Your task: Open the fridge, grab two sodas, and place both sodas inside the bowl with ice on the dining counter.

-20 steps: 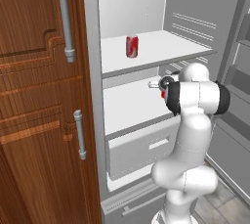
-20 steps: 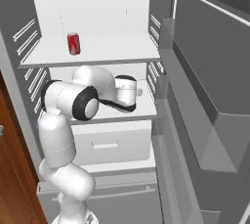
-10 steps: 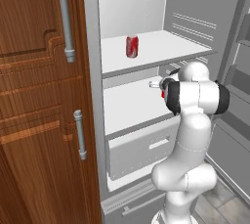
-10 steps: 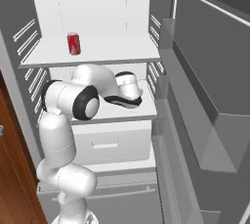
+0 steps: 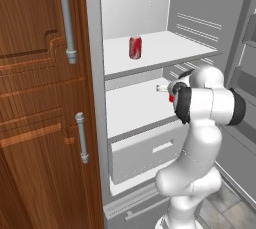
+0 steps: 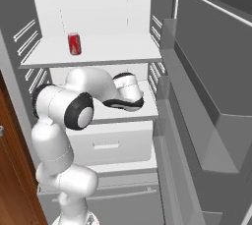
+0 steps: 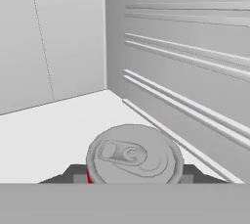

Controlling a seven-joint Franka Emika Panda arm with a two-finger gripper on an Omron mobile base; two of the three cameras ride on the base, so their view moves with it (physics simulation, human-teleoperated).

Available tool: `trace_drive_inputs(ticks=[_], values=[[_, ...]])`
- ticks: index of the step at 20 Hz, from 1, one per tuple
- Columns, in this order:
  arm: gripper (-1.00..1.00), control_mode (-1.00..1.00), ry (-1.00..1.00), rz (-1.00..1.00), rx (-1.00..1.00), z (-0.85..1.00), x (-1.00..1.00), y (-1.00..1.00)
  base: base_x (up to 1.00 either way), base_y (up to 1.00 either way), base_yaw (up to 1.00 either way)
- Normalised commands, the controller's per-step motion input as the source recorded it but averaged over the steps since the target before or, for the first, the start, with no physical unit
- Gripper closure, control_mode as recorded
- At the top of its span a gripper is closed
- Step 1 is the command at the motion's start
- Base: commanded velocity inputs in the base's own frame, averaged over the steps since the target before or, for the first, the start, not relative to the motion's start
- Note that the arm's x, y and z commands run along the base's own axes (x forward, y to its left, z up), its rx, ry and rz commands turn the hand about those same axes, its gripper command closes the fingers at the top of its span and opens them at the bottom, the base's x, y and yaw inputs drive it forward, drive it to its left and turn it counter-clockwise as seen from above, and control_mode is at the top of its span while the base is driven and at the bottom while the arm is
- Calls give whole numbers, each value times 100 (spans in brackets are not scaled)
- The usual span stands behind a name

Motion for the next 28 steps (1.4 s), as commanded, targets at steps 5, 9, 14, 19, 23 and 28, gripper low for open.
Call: trace_drive_inputs(ticks=[5,9,14,19,23,28], values=[[100,-100,0,-6,1,22,-80,12,0,0,0],[100,-100,6,-7,1,24,-77,28,0,0,0],[100,-100,15,-7,0,47,-60,52,0,0,0],[100,-100,25,-13,0,96,-24,33,0,0,0],[100,-100,30,-17,0,95,-29,19,0,0,0],[100,-100,26,-17,0,69,-53,1,0,0,0]])
